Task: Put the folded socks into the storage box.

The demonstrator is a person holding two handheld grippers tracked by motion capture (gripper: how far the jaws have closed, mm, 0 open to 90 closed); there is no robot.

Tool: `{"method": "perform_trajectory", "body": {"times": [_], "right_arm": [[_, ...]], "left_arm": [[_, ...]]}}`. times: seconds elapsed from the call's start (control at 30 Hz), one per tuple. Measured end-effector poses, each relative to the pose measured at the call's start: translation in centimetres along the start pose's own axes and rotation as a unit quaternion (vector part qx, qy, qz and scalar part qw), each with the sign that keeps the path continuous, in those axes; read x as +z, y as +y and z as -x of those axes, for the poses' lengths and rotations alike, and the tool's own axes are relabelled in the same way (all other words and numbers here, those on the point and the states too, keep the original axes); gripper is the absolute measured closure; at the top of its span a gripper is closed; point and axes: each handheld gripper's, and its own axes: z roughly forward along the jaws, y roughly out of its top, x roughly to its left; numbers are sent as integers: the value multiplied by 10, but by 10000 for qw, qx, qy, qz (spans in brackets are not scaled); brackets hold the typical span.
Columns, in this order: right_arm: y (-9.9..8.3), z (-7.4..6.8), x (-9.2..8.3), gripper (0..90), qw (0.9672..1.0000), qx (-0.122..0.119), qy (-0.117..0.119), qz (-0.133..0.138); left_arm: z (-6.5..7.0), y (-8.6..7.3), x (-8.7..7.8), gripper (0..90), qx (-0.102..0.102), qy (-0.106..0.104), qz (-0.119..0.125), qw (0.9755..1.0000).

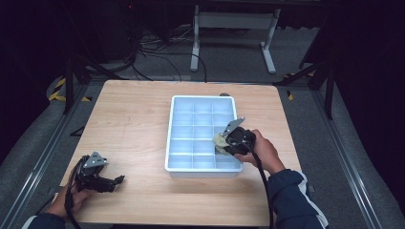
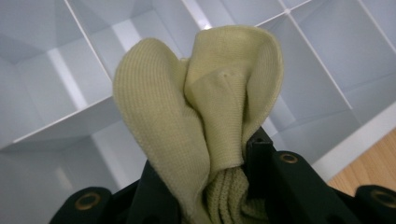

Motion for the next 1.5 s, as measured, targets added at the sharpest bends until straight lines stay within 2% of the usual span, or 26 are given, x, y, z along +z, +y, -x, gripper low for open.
{"method": "perform_trajectory", "body": {"times": [0.03,0.2,0.37,0.67,0.8,0.87,0.97,1.2,1.5], "right_arm": [[3,0,1,727,9999,-84,6,-125],[6,1,3,727,9995,-154,72,-250],[11,-1,7,726,9983,-401,58,-426],[13,0,14,723,9973,-451,186,-556],[14,-1,20,722,9957,-507,218,-746],[15,-1,20,721,9954,-538,233,-759],[16,1,21,720,9954,-470,297,-785],[20,4,24,712,9919,-437,454,-1102],[25,2,29,706,9864,-580,439,-1476]], "left_arm": [[0,0,0,0,0,0,1,10000],[0,0,0,0,4,4,-1,10000],[0,0,0,0,0,-1,-2,10000],[0,0,0,0,3,5,0,10000],[0,0,0,0,0,-1,-1,10000],[0,0,0,0,0,-1,1,10000],[0,0,0,0,3,6,1,10000],[0,0,0,0,3,3,1,10000],[0,0,0,0,4,4,1,10000]]}}
